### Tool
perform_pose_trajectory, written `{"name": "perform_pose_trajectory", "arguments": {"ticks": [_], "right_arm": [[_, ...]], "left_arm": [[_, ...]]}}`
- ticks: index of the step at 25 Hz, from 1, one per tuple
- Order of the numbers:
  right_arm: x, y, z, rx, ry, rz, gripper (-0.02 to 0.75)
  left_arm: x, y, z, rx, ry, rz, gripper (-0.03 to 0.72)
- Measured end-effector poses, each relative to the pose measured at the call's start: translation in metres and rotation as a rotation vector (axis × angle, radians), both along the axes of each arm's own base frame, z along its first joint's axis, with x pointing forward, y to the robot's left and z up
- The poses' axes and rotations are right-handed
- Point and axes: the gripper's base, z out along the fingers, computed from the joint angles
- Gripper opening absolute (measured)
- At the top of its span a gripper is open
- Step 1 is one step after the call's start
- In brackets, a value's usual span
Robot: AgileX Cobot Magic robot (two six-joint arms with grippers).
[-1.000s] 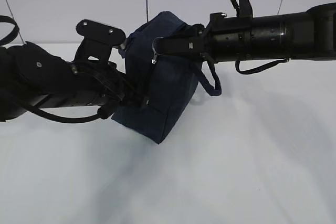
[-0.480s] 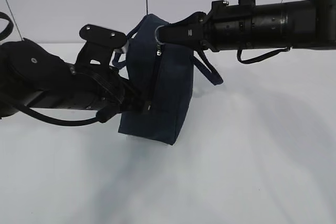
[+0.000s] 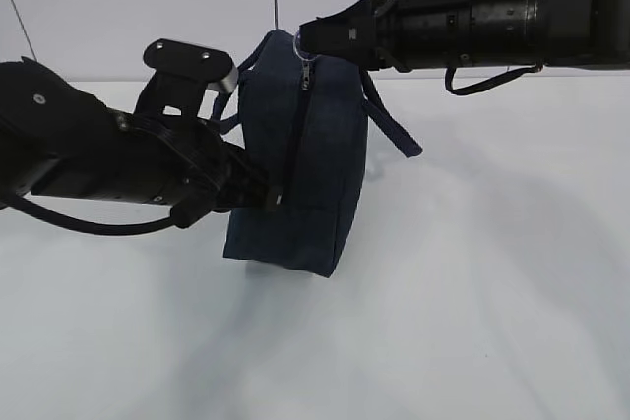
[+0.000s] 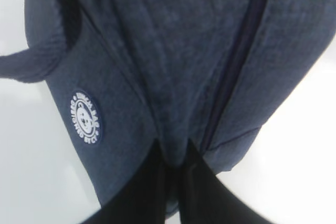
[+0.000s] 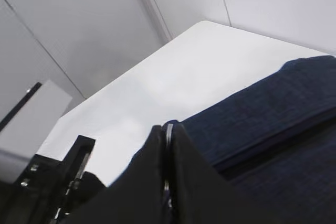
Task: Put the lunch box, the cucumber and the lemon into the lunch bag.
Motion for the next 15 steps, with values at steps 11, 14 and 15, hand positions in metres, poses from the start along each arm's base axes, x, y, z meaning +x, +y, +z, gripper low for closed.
{"name": "perform_pose_trajectory", "arguments": {"ticks": [11,14,15], "right_arm": [[0.0048,-0.0037,-0.0027,-0.052,-0.004,-0.062,0.007],[0.0055,-0.0045,-0.0026,-0.059,-0.005,-0.076,0.007],[0.0057,-0.0047,-0.0027,-0.060,-0.004,-0.078,0.007]], "left_arm": [[-0.0038,-0.0014,0.0004,-0.012,0.036,-0.023,0.001],[-0.0050,-0.0019,-0.0002,-0.013,0.048,-0.033,0.001],[-0.0054,-0.0020,0.0003,-0.014,0.049,-0.035,0.001]]}}
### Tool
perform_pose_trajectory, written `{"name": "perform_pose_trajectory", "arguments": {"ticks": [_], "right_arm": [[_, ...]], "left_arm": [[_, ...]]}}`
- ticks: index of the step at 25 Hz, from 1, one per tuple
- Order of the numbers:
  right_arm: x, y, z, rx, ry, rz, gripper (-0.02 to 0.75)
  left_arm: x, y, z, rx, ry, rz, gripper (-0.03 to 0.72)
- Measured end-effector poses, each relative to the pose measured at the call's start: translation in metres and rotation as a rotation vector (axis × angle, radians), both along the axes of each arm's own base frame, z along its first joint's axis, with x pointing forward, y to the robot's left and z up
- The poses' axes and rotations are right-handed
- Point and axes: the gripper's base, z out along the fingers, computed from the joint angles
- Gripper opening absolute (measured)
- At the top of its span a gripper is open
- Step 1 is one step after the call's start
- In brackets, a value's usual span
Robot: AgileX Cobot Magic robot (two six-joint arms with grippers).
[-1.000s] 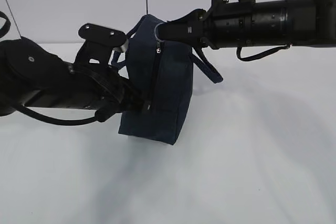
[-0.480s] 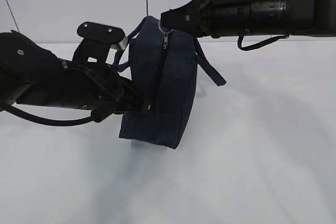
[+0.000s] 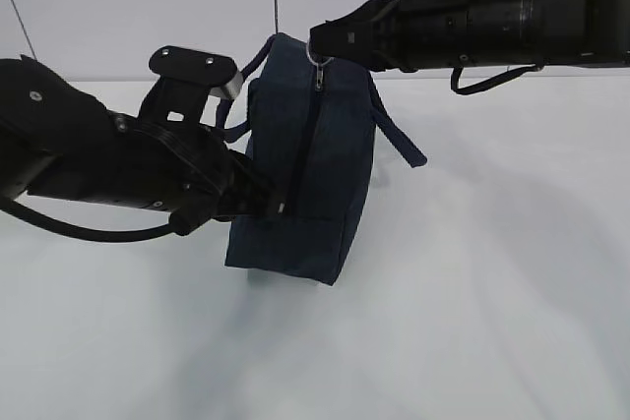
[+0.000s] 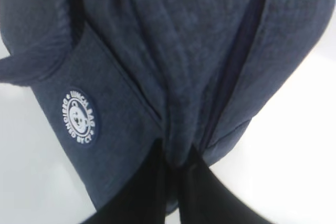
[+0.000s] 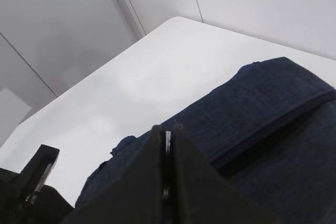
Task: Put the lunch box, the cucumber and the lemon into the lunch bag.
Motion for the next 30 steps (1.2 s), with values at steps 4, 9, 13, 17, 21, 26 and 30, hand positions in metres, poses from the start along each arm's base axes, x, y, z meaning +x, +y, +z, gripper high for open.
{"name": "perform_pose_trajectory", "arguments": {"ticks": [4,9,13,17,21,26,30], "right_arm": [[0.001,0.000,0.000,-0.004,0.000,-0.007,0.007],[0.004,-0.001,0.004,-0.007,-0.015,-0.025,0.007],[0.008,-0.001,0.012,-0.017,-0.047,-0.039,0.007],[0.011,0.003,0.015,-0.024,-0.065,-0.028,0.007],[0.015,0.004,0.011,-0.022,-0.055,-0.026,0.007],[0.019,0.004,0.004,-0.029,-0.035,-0.046,0.007],[0.022,0.002,0.003,-0.042,-0.038,-0.078,0.007]], "left_arm": [[-0.002,-0.001,0.000,-0.002,0.015,-0.014,0.001],[-0.003,-0.001,-0.001,-0.002,0.027,-0.023,0.001],[-0.009,0.004,-0.005,0.006,0.042,-0.018,0.000],[-0.019,0.016,-0.008,0.014,0.038,0.014,0.000],[-0.028,0.021,-0.003,0.019,0.035,-0.014,0.000],[-0.035,0.022,0.004,0.004,0.049,-0.052,0.000],[-0.040,0.022,0.006,-0.004,0.072,-0.080,0.000]]}}
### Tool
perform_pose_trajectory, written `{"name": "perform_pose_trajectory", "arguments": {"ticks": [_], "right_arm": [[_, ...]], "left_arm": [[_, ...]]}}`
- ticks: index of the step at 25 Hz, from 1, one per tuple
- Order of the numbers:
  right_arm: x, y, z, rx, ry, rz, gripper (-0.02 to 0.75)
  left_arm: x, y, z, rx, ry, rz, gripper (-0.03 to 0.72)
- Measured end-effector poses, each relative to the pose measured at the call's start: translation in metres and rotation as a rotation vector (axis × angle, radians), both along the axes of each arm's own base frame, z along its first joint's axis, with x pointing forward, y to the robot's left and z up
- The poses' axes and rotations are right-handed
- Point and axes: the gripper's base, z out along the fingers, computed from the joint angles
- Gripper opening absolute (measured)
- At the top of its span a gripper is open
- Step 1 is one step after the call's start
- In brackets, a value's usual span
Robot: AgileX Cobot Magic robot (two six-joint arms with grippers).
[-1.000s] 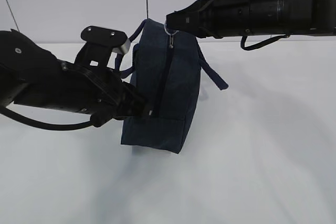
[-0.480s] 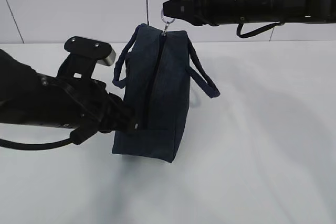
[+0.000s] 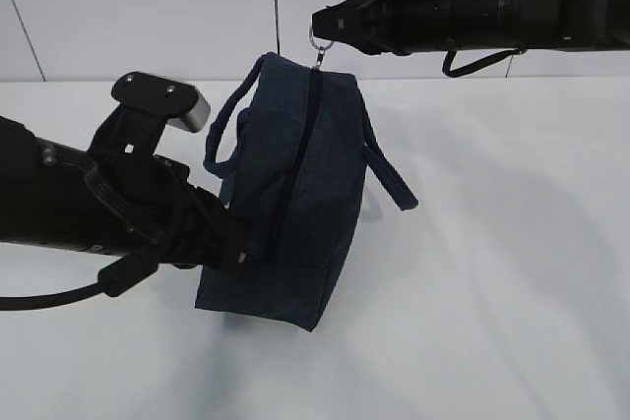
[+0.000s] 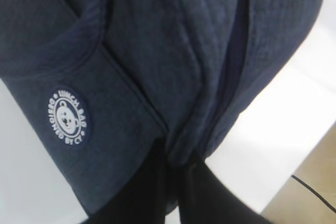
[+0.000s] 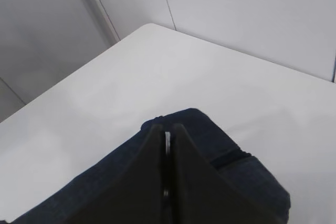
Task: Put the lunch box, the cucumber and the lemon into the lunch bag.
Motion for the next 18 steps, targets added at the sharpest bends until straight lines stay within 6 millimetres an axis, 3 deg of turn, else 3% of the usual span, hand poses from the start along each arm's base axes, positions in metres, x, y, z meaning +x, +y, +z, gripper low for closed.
{"name": "perform_pose_trajectory", "arguments": {"ticks": [18], "right_arm": [[0.033,0.006,-0.023,-0.020,0.010,-0.038,0.007]], "left_arm": [[-0.006,-0.002,-0.002,-0.005,0.055,-0.043,-0.001]]}}
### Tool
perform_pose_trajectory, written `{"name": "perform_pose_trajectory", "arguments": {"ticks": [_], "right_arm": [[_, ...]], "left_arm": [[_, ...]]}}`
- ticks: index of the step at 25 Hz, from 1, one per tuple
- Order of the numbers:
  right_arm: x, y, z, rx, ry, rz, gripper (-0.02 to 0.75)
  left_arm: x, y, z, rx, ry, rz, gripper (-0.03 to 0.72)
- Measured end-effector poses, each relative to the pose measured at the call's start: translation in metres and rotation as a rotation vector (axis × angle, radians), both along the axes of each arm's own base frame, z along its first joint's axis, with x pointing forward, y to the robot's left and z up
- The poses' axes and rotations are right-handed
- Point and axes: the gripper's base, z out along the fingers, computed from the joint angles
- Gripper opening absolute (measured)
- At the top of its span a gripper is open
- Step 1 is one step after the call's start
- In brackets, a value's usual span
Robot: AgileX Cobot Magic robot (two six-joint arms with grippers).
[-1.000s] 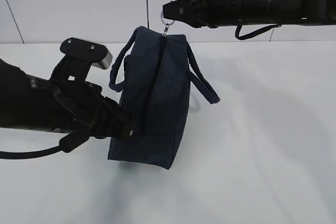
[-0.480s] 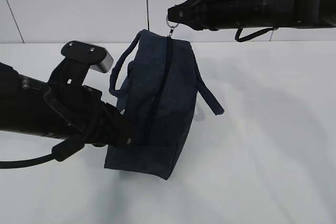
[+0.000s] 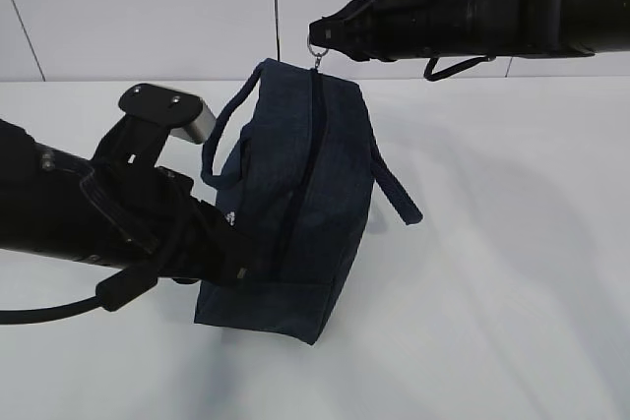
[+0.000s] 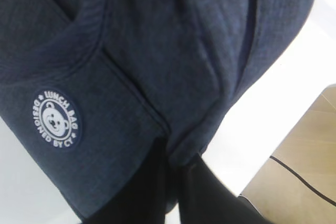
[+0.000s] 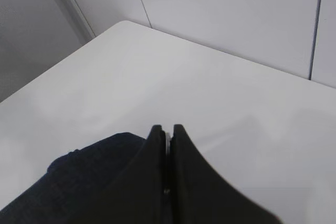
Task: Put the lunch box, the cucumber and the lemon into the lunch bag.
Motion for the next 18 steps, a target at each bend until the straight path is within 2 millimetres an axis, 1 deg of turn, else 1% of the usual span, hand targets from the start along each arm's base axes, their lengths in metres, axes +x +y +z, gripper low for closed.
{"name": "perform_pose_trajectory", "arguments": {"ticks": [4,10,13,18], "right_arm": [[0.011,0.003,-0.003,-0.001,-0.010,-0.005,0.007],[0.024,0.006,-0.019,-0.003,0.012,-0.014,0.007],[0.025,0.006,-0.022,-0.003,0.018,-0.015,0.007],[0.025,0.007,-0.019,0.011,0.013,0.000,0.007]], "left_arm": [[0.000,0.000,0.000,0.000,0.000,0.000,-0.001],[0.000,0.000,0.000,0.000,0.003,-0.003,-0.001],[-0.001,0.000,0.000,0.000,0.007,-0.006,-0.001],[-0.001,0.000,0.000,0.000,0.008,-0.007,-0.001]]}}
